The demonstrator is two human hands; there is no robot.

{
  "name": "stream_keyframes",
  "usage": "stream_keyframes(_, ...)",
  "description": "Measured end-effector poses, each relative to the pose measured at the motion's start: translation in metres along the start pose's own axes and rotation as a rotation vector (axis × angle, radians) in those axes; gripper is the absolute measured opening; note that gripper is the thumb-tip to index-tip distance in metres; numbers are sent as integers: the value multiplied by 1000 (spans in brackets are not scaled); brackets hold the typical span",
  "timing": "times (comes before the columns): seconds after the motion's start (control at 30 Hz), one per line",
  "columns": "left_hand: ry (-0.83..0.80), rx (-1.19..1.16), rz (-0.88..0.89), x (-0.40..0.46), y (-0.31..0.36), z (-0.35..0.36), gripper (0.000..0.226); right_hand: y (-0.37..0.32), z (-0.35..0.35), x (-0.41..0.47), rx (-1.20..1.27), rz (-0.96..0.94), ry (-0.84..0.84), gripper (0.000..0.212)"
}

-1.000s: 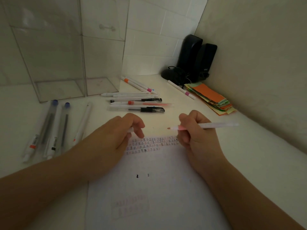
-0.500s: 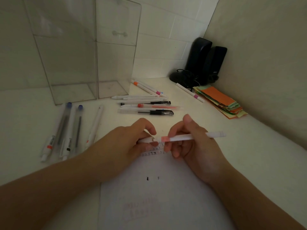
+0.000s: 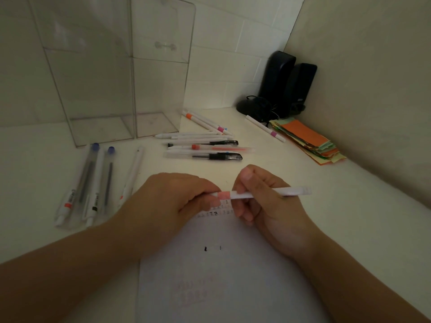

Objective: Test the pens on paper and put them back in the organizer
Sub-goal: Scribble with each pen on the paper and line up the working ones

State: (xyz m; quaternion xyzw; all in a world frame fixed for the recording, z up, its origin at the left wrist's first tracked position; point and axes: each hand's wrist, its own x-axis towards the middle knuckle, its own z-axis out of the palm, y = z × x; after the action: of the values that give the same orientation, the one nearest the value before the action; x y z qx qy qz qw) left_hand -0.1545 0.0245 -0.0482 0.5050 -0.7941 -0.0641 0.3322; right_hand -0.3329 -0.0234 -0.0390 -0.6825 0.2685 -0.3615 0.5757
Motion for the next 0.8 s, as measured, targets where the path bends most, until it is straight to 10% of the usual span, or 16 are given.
stream_keyframes(0.63,-115,7,-32,2,3,7,48,-26,-3,-5,-103,104,232,38)
stream_keyframes(0.8,-234,86,-67,5,16,4,14,-71,-15,-17,-210,129,198,36)
